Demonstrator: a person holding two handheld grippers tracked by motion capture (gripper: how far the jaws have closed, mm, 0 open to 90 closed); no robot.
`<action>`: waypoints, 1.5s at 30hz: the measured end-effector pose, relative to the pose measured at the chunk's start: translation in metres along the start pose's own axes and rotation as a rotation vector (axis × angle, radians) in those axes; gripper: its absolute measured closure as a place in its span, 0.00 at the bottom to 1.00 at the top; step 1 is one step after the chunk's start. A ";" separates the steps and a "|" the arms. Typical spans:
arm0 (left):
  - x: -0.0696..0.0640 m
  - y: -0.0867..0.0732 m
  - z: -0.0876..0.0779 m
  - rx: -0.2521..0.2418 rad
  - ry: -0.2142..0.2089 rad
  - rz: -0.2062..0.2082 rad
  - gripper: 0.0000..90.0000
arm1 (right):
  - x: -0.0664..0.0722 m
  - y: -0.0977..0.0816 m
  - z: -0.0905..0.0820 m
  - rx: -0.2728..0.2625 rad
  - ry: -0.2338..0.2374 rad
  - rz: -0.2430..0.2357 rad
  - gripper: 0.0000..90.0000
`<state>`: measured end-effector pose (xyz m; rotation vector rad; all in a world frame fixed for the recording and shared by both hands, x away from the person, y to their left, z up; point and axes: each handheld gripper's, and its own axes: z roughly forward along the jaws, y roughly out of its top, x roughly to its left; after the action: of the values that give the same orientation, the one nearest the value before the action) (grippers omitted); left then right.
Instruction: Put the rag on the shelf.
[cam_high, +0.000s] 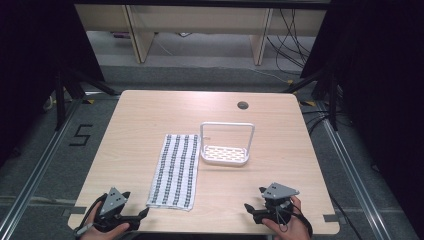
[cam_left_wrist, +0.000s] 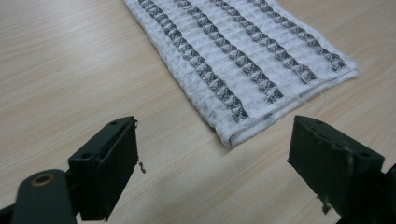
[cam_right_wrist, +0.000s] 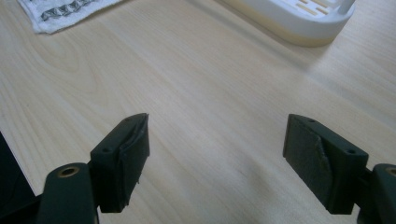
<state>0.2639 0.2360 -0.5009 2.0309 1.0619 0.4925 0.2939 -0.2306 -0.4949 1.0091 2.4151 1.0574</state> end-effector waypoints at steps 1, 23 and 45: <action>0.001 0.000 0.000 0.013 0.000 0.021 0.17 | -0.001 0.000 0.001 -0.006 0.000 -0.013 0.27; 0.000 0.003 0.008 0.013 -0.025 0.044 0.25 | 0.041 0.032 0.034 -0.057 0.150 -0.127 0.38; -0.014 0.006 0.018 0.085 -0.065 0.096 0.48 | 0.103 0.076 0.085 -0.041 0.266 -0.301 0.48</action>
<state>0.2706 0.2145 -0.5077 2.1660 0.9643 0.4341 0.3032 -0.0775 -0.4968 0.4929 2.6323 1.1847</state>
